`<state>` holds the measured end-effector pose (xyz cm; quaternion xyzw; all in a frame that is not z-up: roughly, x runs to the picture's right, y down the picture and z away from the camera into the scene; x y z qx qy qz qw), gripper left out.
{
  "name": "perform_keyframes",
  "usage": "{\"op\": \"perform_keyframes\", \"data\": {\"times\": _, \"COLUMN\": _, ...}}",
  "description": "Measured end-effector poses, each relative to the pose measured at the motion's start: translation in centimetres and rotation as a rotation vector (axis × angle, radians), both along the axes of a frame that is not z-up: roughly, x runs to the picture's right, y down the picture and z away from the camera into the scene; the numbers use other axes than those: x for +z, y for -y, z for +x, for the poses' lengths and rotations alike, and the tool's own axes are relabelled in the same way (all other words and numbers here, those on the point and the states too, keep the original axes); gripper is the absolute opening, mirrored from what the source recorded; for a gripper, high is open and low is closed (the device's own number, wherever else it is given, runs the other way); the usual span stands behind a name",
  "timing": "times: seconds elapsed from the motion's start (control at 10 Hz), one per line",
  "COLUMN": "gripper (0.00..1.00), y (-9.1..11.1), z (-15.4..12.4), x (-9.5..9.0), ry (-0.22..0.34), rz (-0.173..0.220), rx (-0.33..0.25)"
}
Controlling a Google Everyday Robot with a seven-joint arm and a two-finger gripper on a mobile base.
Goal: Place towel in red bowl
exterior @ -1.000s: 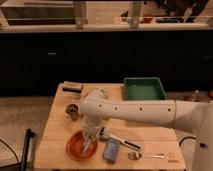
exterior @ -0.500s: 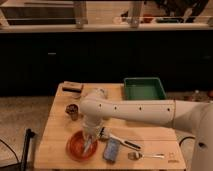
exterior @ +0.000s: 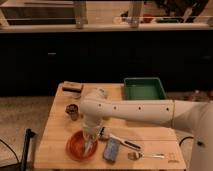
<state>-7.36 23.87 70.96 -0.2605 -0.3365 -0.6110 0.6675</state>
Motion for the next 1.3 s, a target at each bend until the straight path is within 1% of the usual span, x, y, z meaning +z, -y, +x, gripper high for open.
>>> {"op": "perform_keyframes", "data": {"times": 0.1, "gripper": 0.03, "y": 0.0, "z": 0.0, "x": 0.0, "ry": 0.002, "rz": 0.001, "rx": -0.002}}
{"op": "perform_keyframes", "data": {"times": 0.2, "gripper": 0.10, "y": 0.1, "z": 0.0, "x": -0.1, "ry": 0.004, "rz": 0.004, "rx": -0.005}}
{"op": "perform_keyframes", "data": {"times": 0.3, "gripper": 0.21, "y": 0.2, "z": -0.7, "x": -0.2, "ry": 0.015, "rz": 0.008, "rx": -0.018}}
{"op": "perform_keyframes", "data": {"times": 0.5, "gripper": 0.43, "y": 0.4, "z": -3.2, "x": -0.4, "ry": 0.040, "rz": 0.017, "rx": -0.041}}
{"op": "perform_keyframes", "data": {"times": 0.7, "gripper": 0.61, "y": 0.6, "z": -3.8, "x": -0.2, "ry": 0.053, "rz": 0.017, "rx": -0.052}}
{"op": "perform_keyframes", "data": {"times": 0.8, "gripper": 0.71, "y": 0.6, "z": -4.2, "x": 0.2, "ry": 0.060, "rz": 0.012, "rx": -0.061}}
{"op": "perform_keyframes", "data": {"times": 0.9, "gripper": 0.78, "y": 0.6, "z": -4.7, "x": 0.5, "ry": 0.066, "rz": 0.008, "rx": -0.068}}
{"op": "perform_keyframes", "data": {"times": 1.0, "gripper": 0.80, "y": 0.6, "z": -4.6, "x": 0.8, "ry": 0.064, "rz": 0.003, "rx": -0.070}}
{"op": "perform_keyframes", "data": {"times": 1.3, "gripper": 0.80, "y": 0.4, "z": -4.4, "x": 1.3, "ry": 0.068, "rz": -0.008, "rx": -0.075}}
